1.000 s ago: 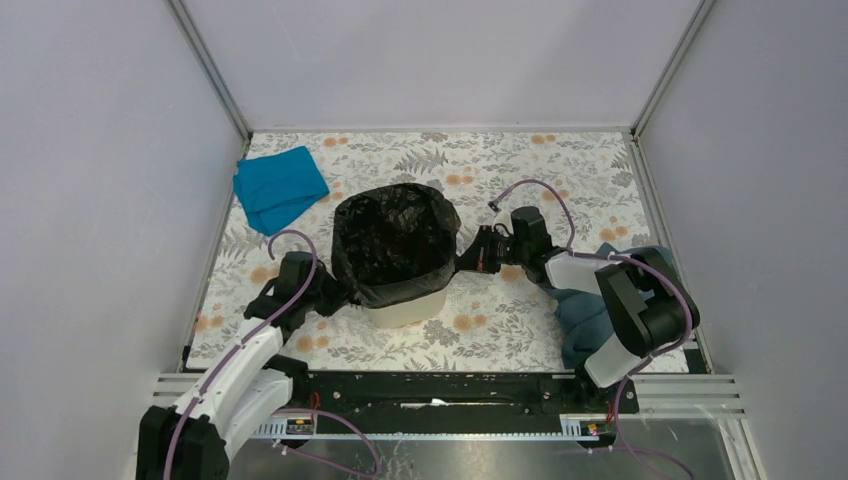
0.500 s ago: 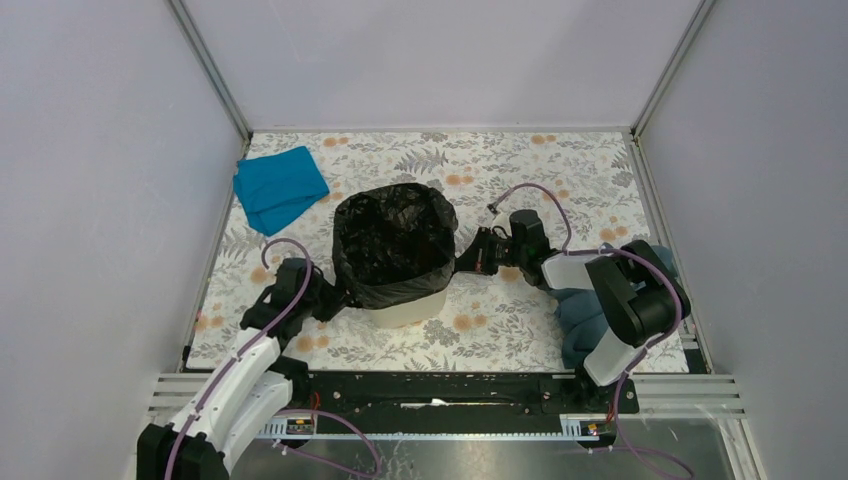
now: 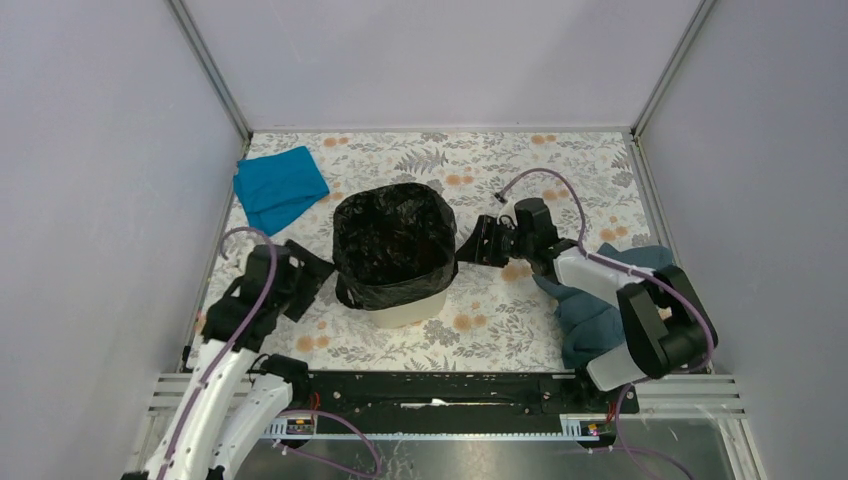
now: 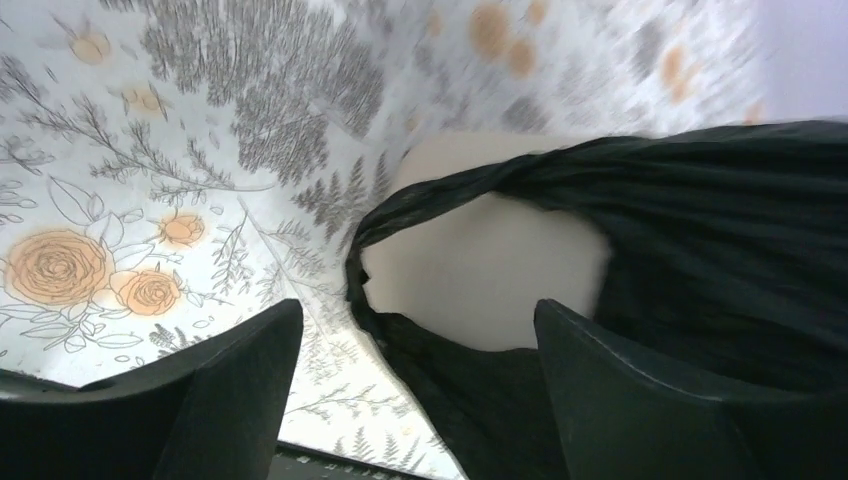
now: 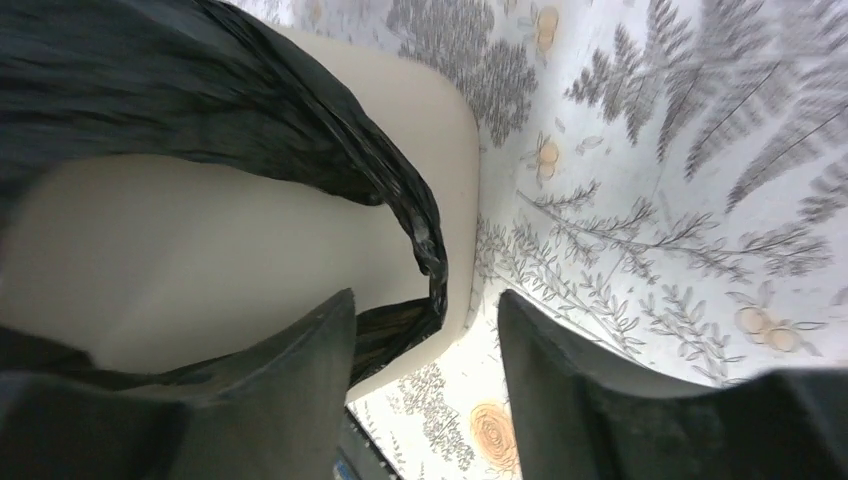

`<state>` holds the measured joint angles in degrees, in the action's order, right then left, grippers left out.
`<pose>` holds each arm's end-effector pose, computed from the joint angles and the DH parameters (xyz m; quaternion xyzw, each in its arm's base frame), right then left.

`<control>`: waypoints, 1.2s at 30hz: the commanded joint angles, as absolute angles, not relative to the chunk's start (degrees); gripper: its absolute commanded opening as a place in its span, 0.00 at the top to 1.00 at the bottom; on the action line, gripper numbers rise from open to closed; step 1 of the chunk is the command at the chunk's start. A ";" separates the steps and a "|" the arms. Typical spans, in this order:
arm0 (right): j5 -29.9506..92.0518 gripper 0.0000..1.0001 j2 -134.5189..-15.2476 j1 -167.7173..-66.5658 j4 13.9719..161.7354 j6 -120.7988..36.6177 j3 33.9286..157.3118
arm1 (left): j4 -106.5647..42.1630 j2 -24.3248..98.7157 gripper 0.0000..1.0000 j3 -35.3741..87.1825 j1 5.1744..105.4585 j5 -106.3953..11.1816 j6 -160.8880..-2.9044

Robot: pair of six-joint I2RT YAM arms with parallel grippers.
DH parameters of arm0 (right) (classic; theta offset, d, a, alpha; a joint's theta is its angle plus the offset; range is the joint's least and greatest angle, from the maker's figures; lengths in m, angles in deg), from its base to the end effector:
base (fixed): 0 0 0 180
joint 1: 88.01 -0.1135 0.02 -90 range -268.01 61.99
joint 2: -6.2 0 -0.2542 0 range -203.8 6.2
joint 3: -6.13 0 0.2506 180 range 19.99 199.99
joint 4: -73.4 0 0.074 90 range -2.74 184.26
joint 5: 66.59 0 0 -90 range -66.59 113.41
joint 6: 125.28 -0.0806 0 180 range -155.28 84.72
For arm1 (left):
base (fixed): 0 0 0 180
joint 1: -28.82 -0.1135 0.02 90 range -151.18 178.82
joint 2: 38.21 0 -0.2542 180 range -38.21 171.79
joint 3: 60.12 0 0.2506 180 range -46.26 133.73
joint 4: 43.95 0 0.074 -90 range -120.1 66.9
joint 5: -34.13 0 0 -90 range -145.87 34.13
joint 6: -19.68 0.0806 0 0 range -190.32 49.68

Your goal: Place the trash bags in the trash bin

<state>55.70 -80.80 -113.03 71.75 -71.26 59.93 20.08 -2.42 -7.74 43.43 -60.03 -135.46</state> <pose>0.2876 0.1818 0.1558 -0.0551 0.8474 0.4471 0.2809 0.1547 -0.0343 0.2200 -0.4094 0.8365 -0.2066 0.3000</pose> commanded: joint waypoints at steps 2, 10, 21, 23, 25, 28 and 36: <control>47.14 0.32 -73.70 -113.17 85.49 -62.32 66.05 | 33.44 -6.16 0.02 7.85 43.23 -75.03 -133.12; 43.52 0.23 -69.31 -113.23 90.34 -59.24 66.45 | 12.29 7.44 0.15 24.40 43.55 -45.12 -107.71; 46.75 0.23 -69.95 -113.18 83.77 -63.24 62.62 | 10.90 31.62 0.42 32.66 77.56 -75.10 -103.20; 48.13 0.23 -70.45 -113.23 82.43 -64.28 62.25 | 10.91 35.92 0.43 32.56 78.11 -78.79 -103.53; 48.76 0.23 -70.33 -113.23 81.49 -65.04 61.75 | 10.49 39.34 0.44 31.89 78.12 -81.27 -103.41; 48.81 0.23 -69.80 -113.16 80.82 -65.40 60.81 | 3.84 40.47 0.45 27.96 78.12 -80.34 -103.58; 50.00 0.24 -69.10 -113.24 78.58 -67.01 59.57 | -28.20 36.95 0.42 9.01 75.37 -70.93 -104.52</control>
